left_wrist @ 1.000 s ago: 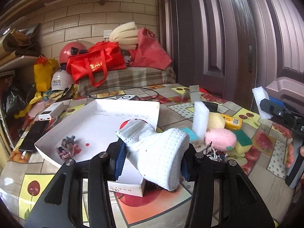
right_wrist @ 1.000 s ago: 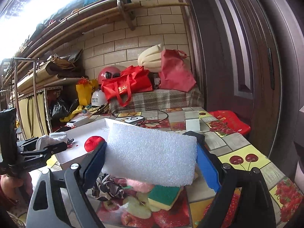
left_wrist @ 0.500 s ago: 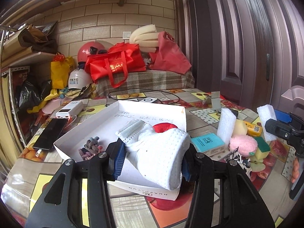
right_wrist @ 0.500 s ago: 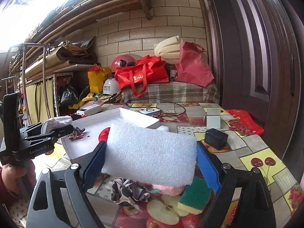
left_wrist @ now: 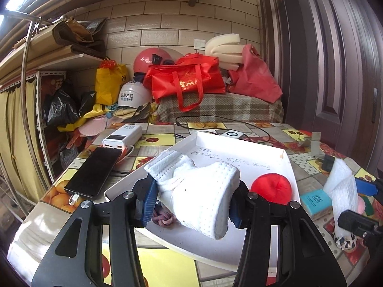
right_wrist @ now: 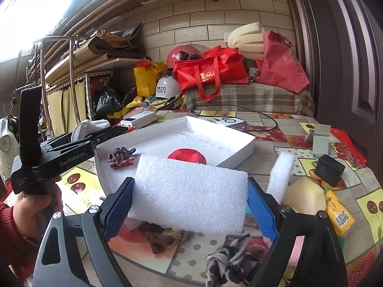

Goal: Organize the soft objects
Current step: 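Carry the foam block and sock into the white box and release both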

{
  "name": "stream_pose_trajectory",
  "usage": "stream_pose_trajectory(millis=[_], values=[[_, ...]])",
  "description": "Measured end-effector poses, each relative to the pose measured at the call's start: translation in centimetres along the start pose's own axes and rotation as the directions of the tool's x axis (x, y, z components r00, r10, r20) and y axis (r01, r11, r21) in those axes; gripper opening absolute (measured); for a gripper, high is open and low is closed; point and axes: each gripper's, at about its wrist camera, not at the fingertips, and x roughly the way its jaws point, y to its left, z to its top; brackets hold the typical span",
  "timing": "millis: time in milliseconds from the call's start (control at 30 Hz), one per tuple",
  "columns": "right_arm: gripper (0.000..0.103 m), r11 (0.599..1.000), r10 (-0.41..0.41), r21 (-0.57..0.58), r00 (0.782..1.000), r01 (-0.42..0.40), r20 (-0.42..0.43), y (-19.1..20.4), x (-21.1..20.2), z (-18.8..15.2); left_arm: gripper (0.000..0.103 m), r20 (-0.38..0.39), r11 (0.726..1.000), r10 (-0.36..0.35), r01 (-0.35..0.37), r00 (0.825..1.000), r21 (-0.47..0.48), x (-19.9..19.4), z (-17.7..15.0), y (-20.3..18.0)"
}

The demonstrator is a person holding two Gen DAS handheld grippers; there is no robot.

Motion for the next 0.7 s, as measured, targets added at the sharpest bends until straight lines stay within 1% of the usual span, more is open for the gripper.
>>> stream_pose_trajectory(millis=[67,167,233,367,433,500,567,600,700], values=[[0.090,0.999,0.011,-0.032,1.000,-0.011,-0.006,1.0,0.6,0.2,0.049,-0.005,1.000,0.018,-0.018,1.000,-0.021,0.5,0.2,0.7],[0.090,0.997,0.047,-0.068,0.999,-0.048,-0.017,2.6,1.8,0.6,0.049,-0.014,0.997,0.042,-0.043,0.999,-0.059,1.3,0.5,1.6],[0.090,0.992,0.100,-0.078,0.995,-0.101,-0.025,3.6,2.9,1.0,0.049,-0.021,0.994,0.054,-0.056,0.998,-0.098,1.5,0.5,2.4],[0.090,0.982,0.147,-0.106,0.985,-0.156,-0.087,5.5,6.0,1.8,0.049,-0.034,0.980,0.053,-0.059,0.998,-0.190,1.7,0.4,4.2],[0.090,0.977,0.179,-0.090,0.973,-0.193,-0.144,5.8,7.7,1.9,0.049,-0.052,0.976,0.050,-0.060,0.997,-0.211,2.0,0.4,4.6],[0.090,0.971,0.222,-0.044,0.953,-0.236,-0.208,5.4,9.3,1.9,0.049,-0.052,0.976,0.047,-0.057,0.998,-0.212,2.2,0.5,4.5],[0.090,0.966,0.257,0.025,0.931,-0.259,-0.259,4.4,10.6,1.7,0.049,-0.048,0.979,0.040,-0.049,0.998,-0.199,2.5,0.6,4.2],[0.090,0.964,0.264,0.058,0.925,-0.258,-0.272,3.7,11.0,1.6,0.049,-0.050,0.981,0.032,-0.041,0.998,-0.190,2.9,0.7,3.9],[0.090,0.980,0.200,0.070,0.943,-0.188,-0.267,2.3,11.7,2.1,0.049,-0.060,0.988,0.004,-0.013,0.998,-0.152,3.8,1.0,2.9]])
